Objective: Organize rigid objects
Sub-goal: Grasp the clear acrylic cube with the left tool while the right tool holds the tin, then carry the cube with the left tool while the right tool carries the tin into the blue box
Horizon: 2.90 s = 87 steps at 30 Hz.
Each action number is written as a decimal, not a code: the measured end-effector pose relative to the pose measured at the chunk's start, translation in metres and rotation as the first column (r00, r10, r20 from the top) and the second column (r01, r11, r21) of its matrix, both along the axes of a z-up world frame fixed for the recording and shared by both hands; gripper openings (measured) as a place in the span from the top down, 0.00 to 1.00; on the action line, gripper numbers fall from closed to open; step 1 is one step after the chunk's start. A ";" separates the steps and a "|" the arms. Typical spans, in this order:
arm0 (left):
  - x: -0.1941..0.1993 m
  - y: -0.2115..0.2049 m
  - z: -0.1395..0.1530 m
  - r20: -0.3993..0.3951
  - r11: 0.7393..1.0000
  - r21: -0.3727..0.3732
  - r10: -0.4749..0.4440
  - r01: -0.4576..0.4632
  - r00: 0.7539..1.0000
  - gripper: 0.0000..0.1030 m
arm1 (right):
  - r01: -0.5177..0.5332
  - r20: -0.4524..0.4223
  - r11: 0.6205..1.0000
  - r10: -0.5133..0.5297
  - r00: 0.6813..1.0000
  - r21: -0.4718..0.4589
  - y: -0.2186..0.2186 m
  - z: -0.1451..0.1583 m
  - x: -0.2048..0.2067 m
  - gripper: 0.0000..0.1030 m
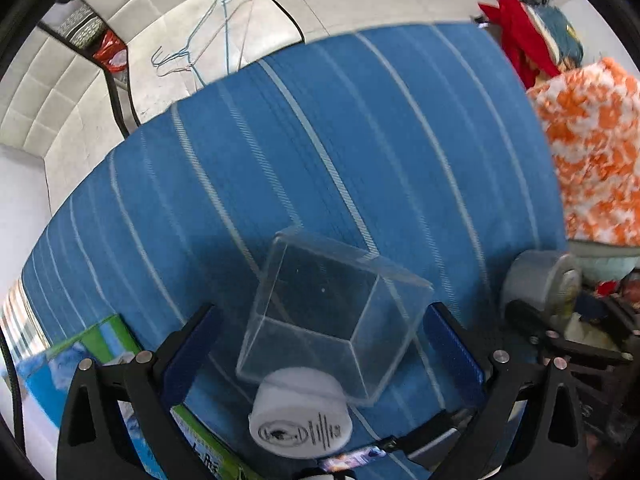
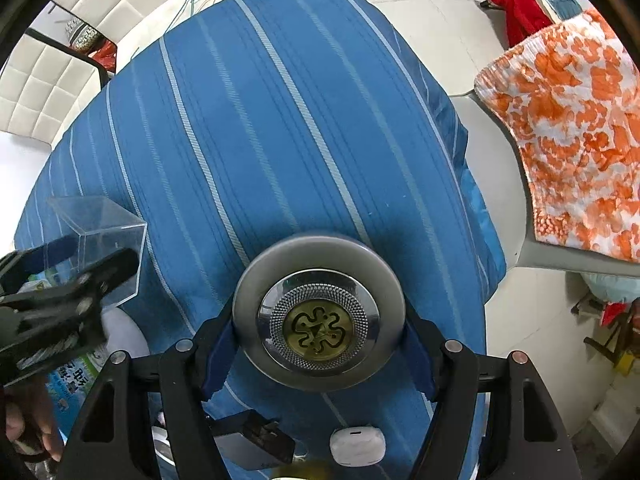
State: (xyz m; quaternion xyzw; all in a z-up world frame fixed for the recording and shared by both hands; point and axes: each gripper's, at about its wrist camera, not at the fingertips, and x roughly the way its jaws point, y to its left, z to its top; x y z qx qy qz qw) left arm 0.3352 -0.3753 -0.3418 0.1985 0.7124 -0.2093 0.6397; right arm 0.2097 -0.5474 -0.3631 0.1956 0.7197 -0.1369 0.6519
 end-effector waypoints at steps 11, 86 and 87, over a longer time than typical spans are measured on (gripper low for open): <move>-0.024 0.014 0.005 0.119 0.995 -0.003 0.097 -0.098 0.988 0.36 | -0.018 0.041 0.997 0.021 0.999 -0.070 0.013 0.019 -0.006 0.29; 0.013 0.418 0.023 -0.174 0.748 -0.311 0.562 -0.586 0.809 0.37 | -0.154 0.124 0.987 0.148 0.981 0.045 0.418 0.072 0.125 0.07; 0.014 0.414 0.023 -0.168 0.755 -0.309 0.556 -0.579 0.814 0.37 | -0.150 0.124 0.988 0.143 0.982 0.047 0.417 0.071 0.126 0.07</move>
